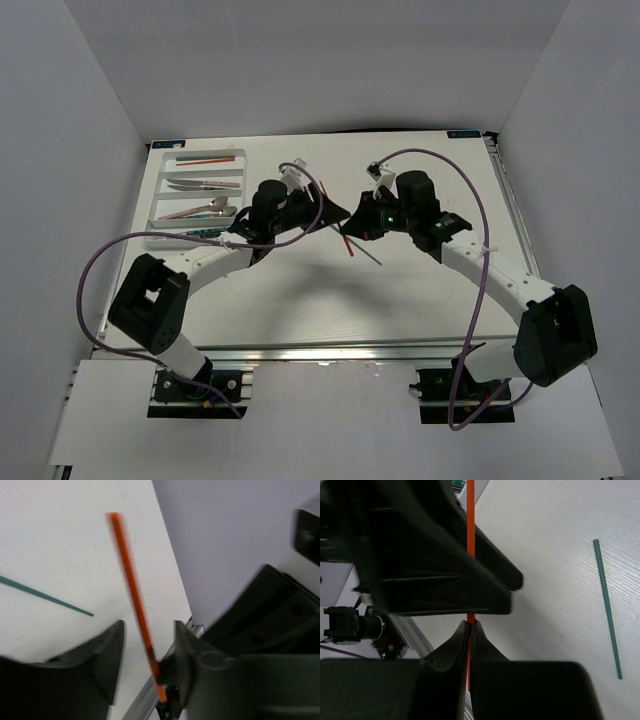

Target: Sort the eating utensils into containers

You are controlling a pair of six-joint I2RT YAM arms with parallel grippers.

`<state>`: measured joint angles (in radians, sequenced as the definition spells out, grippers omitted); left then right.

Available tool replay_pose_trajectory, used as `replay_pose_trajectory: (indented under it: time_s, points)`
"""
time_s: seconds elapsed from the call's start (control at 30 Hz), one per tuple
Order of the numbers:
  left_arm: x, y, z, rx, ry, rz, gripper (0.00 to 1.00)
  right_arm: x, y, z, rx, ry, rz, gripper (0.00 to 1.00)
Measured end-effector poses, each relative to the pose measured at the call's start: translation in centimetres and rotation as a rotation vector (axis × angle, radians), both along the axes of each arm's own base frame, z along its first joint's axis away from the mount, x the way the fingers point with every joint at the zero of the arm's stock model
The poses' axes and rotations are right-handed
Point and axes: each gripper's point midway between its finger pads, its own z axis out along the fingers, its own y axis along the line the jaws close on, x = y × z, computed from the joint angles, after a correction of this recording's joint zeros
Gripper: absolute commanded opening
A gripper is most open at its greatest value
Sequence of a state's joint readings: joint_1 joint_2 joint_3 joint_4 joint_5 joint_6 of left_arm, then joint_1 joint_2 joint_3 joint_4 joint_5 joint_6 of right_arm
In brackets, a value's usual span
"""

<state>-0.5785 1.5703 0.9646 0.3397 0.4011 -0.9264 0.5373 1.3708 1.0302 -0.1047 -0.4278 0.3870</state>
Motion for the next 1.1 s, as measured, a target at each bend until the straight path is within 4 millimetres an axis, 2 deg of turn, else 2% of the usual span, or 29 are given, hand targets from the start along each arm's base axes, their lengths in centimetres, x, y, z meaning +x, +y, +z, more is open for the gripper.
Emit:
replay_pose_trajectory:
  time_s: [0.07, 0.1, 0.13, 0.17, 0.2, 0.23, 0.27, 0.37, 0.43, 0.5, 0.67, 0.73, 0.8, 0.87, 0.93, 1.0, 1.1]
  points:
    - [0.2, -0.2, -1.4, 0.020, 0.038, 0.002, 0.30, -0.4, 0.3, 0.4, 0.010, -0.006, 0.015, 0.00]
    - [0.2, -0.3, -2.0, 0.024, 0.058, 0.000, 0.11, -0.6, 0.5, 0.4, 0.008, -0.007, 0.019, 0.00]
    - [0.2, -0.5, -2.1, 0.016, 0.076, -0.003, 0.03, -0.6, 0.4, 0.1, -0.004, -0.003, 0.017, 0.00]
    - [0.4, -0.5, -2.0, 0.021, 0.068, 0.003, 0.00, -0.8, 0.5, -0.2, -0.005, 0.010, 0.023, 0.11]
    - [0.5, -0.5, -1.9, 0.030, 0.066, 0.005, 0.00, -0.8, 0.6, -0.2, -0.002, 0.013, 0.023, 0.34]
    - [0.8, -0.4, -2.0, 0.043, 0.070, 0.023, 0.00, -0.8, 0.6, 0.0, 0.003, 0.010, 0.024, 0.78]
    - [1.2, -0.1, -2.1, 0.059, 0.072, 0.050, 0.00, -0.6, 0.7, 0.2, 0.008, 0.003, 0.017, 0.89]
    - [3.8, 2.2, -2.4, 0.106, 0.113, 0.182, 0.00, 0.0, 0.1, 0.4, -0.002, -0.030, -0.020, 0.89]
    - [6.6, 5.8, -2.5, 0.106, 0.155, 0.306, 0.00, 0.2, -1.0, 0.1, -0.013, -0.037, -0.059, 0.89]
    - [10.7, 11.8, -2.9, 0.098, 0.200, 0.490, 0.00, 0.5, -2.5, -0.2, -0.027, -0.042, -0.108, 0.89]
    - [21.5, 29.3, -4.2, 0.072, 0.289, 0.992, 0.00, 0.7, -5.0, -0.9, -0.060, -0.046, -0.181, 0.89]
    - [24.7, 34.8, -5.7, 0.054, 0.334, 1.128, 0.00, 0.3, -5.3, -1.4, -0.071, -0.042, -0.183, 0.89]
    - [27.7, 38.8, -7.3, 0.020, 0.368, 1.213, 0.00, -0.3, -5.6, -2.0, -0.079, -0.039, -0.180, 0.89]
    - [30.3, 41.5, -9.4, -0.001, 0.407, 1.271, 0.01, -0.8, -5.9, -2.6, -0.088, -0.030, -0.178, 0.89]
    - [32.4, 43.1, -11.7, -0.014, 0.435, 1.309, 0.06, -1.2, -6.1, -3.3, -0.096, -0.018, -0.173, 0.89]
    - [33.3, 43.5, -13.6, -0.026, 0.463, 1.331, 0.12, -1.5, -6.2, -4.0, -0.107, -0.005, -0.168, 0.89]
    - [33.1, 42.9, -15.6, -0.041, 0.516, 1.344, 0.25, -1.6, -6.4, -4.3, -0.122, -0.003, -0.160, 0.89]
